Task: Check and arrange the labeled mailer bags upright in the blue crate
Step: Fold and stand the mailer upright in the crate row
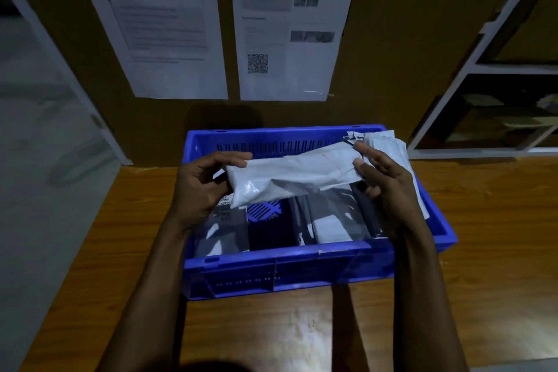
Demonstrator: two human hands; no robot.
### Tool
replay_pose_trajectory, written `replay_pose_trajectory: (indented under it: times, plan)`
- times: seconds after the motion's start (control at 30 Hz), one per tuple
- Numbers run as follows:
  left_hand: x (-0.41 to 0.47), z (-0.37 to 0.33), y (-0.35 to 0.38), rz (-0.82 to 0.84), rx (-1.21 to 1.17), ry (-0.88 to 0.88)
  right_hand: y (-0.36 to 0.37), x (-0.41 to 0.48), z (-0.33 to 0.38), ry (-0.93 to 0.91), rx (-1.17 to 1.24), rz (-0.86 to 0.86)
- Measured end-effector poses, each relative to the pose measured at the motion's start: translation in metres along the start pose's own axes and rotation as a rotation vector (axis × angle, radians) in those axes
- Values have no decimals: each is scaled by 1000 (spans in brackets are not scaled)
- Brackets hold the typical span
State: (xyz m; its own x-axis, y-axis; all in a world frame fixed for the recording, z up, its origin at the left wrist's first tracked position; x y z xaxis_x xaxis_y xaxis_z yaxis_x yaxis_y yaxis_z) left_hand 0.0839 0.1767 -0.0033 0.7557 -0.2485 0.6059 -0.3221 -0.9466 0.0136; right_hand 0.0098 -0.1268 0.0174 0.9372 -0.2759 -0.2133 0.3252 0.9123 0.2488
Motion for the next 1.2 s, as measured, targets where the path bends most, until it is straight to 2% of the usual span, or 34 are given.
replay_pose_trajectory:
  times: [0.23, 0.43, 0.63, 0.8, 0.97, 1.1, 1.2]
  plan:
    - [1, -2, -1, -160, -91, -99, -17, -3, -3, -118, -164, 177]
    - [-2, 11, 2, -254, -203, -209, -12, -3, 0, -163, -263, 61]
    - [4, 4, 9, -315, -214, -324, -4, -11, 6, -212, -348, -16]
    - [10, 1, 14, -353, -205, -356, -2, -13, 9, -136, -241, -35]
    - [20, 3, 16, -524, -219, -398, 2, -9, 5, 40, -214, -38]
    - [34, 2, 19, -663, -236, -396, 10, -12, 1, 160, -340, 143]
    - [44, 0, 19, -667, -195, -409, 14, -14, -1, 182, -475, 247]
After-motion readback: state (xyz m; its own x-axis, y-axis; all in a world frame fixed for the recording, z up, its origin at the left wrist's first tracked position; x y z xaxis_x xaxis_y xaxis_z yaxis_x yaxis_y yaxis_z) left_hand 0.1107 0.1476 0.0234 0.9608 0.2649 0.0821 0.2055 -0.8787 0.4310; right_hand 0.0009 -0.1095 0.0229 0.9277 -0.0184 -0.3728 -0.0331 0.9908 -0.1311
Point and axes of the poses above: each hand's wrist, its own x-axis towards the middle knuckle, its own y-axis out of the palm, z = x × y, the point moved 2 cm from there along x, towards the middle knuckle, and after that the axes turned 11 degrees about y, right-handed, at the moved point
